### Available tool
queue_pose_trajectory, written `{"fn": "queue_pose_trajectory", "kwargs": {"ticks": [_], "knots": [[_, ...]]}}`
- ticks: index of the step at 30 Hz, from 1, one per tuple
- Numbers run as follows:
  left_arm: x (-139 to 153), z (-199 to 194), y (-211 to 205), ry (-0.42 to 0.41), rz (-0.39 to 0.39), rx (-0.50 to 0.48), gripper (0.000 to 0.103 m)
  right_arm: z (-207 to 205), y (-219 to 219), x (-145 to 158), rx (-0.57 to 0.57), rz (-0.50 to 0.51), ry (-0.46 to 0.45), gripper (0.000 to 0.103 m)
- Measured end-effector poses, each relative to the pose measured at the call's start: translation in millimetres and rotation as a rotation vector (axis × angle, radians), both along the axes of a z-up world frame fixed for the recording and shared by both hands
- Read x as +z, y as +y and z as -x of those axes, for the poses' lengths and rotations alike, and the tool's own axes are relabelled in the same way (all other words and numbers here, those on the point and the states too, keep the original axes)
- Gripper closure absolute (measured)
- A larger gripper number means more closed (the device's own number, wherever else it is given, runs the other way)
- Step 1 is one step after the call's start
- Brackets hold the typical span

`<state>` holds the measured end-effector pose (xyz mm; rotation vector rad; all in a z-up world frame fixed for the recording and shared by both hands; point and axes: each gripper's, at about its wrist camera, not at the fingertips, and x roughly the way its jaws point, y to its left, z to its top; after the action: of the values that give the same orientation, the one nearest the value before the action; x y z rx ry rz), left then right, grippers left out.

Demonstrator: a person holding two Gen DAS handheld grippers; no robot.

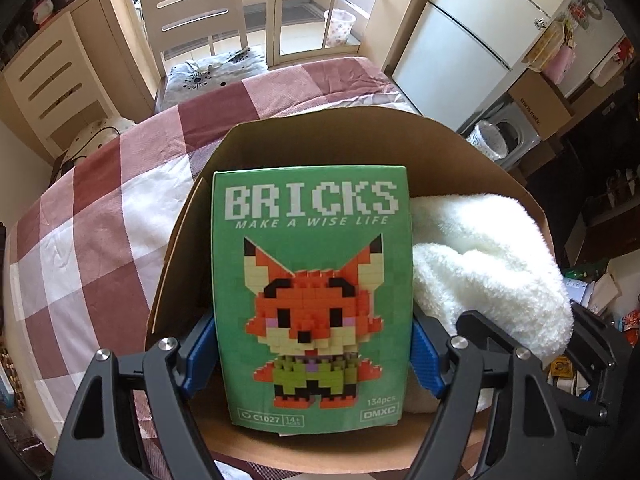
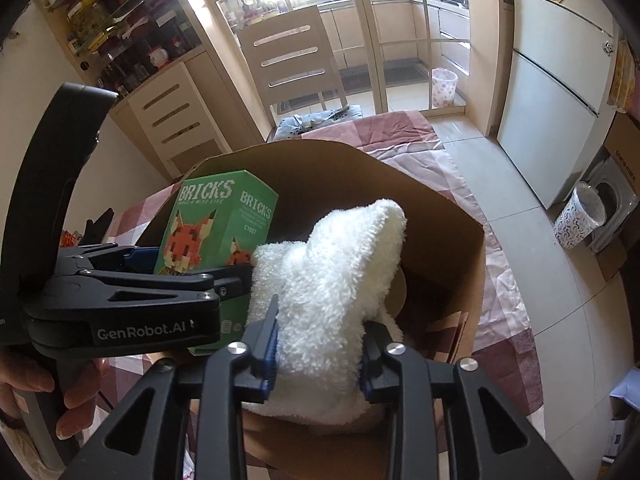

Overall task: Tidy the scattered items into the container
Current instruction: 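Lower the BRICKS box into the cardboard box while the right tool drops the towel in, then withdraw both open tools toward the white cloth and blue pompom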

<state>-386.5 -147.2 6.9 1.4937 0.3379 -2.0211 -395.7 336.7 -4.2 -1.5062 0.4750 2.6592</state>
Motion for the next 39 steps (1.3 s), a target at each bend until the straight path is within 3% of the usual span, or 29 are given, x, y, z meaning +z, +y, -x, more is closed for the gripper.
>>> {"fn": "queue_pose_trajectory", "kwargs": {"ticks": [9,22,28,39], "knots": [[10,-5,0,0.023,-0.004,0.013,0.018,-7,11,20,-0.033,0.000,0.008,0.046],[47,-30,25,0.069,0.039,0.011,0.017,-40,13,54,-0.068,0.018,0.067,0.046],[58,-65,46,0.074,0.058,0.025,0.017,-59,4,67,-0.063,0.030,0.091,0.046],[56,-133,75,0.068,0.063,0.117,0.017,-93,-30,60,0.000,0.046,0.060,0.046]]}}
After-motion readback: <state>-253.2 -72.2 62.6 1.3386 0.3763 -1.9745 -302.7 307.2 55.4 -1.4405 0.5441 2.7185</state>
